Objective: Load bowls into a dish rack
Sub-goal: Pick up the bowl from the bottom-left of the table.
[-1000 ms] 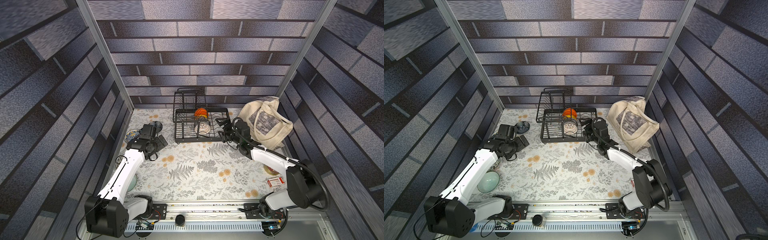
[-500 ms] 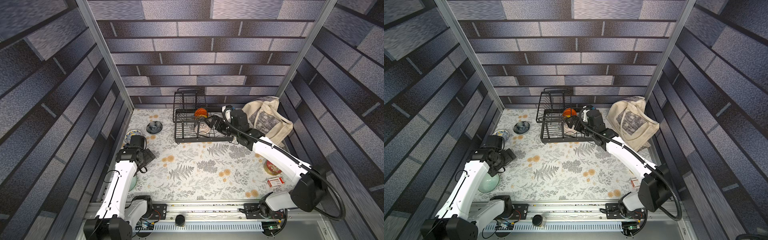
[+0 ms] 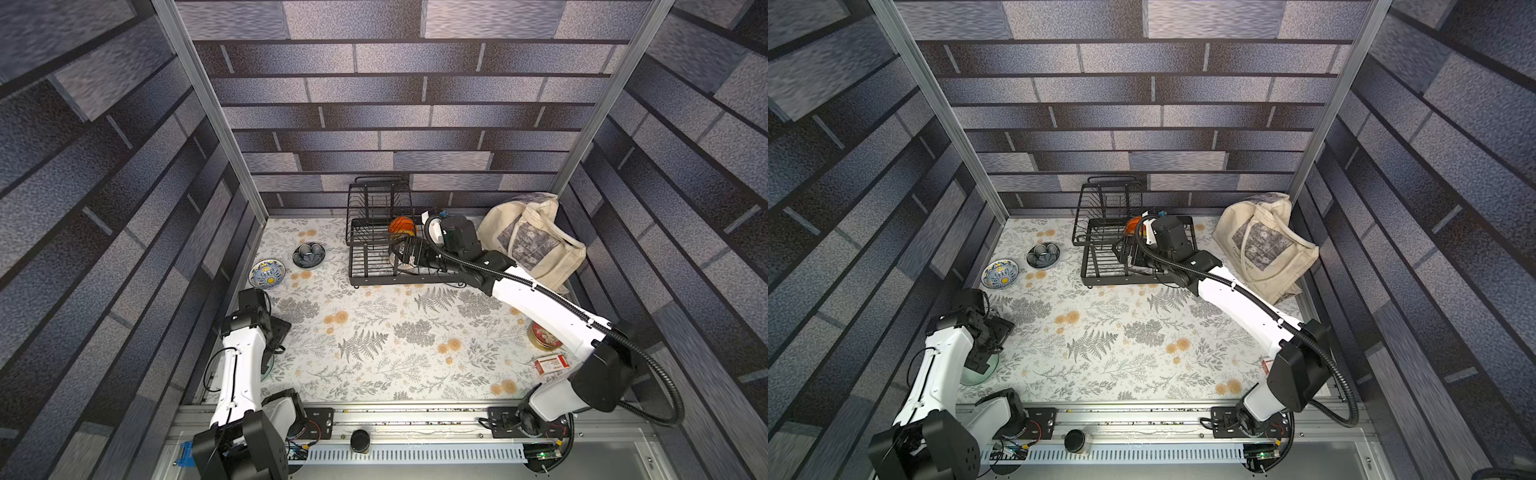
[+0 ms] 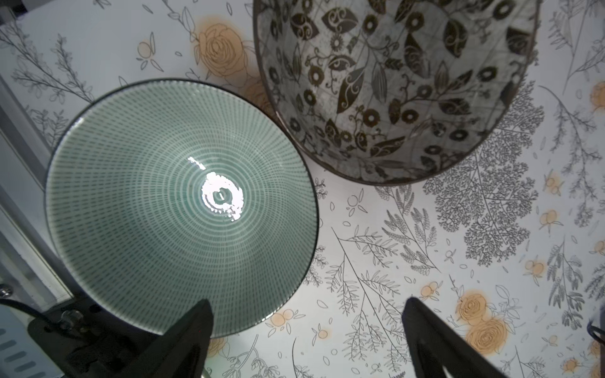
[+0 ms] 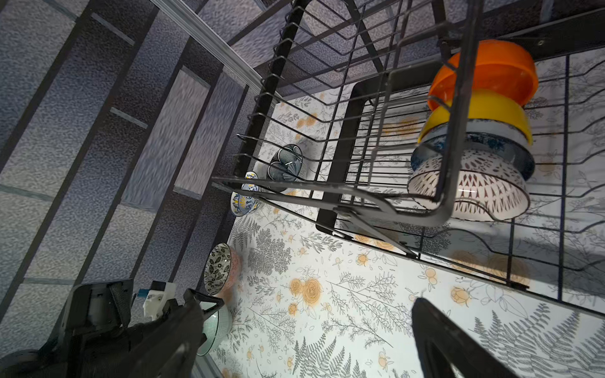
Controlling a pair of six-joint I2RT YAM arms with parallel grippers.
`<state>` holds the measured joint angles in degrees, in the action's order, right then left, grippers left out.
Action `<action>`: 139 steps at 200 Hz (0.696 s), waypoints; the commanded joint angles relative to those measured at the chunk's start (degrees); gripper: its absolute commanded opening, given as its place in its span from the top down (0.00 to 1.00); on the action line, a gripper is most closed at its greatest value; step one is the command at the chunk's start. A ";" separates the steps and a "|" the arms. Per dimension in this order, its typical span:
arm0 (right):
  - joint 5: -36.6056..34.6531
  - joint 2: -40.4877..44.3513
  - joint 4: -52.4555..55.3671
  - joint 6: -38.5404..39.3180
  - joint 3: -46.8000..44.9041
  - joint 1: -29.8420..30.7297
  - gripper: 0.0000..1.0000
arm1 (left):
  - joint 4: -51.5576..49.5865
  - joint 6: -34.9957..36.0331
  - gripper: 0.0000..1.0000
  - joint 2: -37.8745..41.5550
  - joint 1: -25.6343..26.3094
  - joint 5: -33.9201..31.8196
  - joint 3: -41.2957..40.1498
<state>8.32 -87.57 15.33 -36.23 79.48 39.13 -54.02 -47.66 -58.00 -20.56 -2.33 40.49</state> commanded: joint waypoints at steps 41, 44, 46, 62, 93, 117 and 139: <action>-4.25 3.75 0.14 0.45 -2.94 -0.02 0.00 | 6.03 -1.72 0.19 -6.56 -2.11 2.32 -2.46; -4.34 3.95 0.08 0.40 -3.14 -0.02 0.00 | 6.17 -1.56 0.20 -6.85 -2.25 2.36 -2.49; -4.40 3.97 0.11 0.43 -3.17 -0.02 0.00 | 6.31 -1.45 0.21 -7.15 -2.22 2.36 -2.56; -5.43 4.52 0.33 0.76 -3.59 -0.02 0.00 | 7.07 -0.98 0.29 -8.37 -2.25 2.32 -2.79; -7.50 5.12 1.19 2.00 -3.75 0.02 0.00 | 8.21 -1.13 0.43 -9.63 -2.30 2.47 -3.52; -8.52 5.23 1.37 2.13 -3.58 -0.16 0.00 | 8.93 -1.27 0.59 -9.91 -2.16 3.10 -3.95; -9.21 5.07 1.59 2.22 -3.32 -0.11 0.00 | 9.08 -1.25 0.75 -10.10 -1.66 3.34 -4.06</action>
<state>1.28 -83.74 15.42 -34.98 76.64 39.11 -45.39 -48.58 -67.57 -22.59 -0.12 37.17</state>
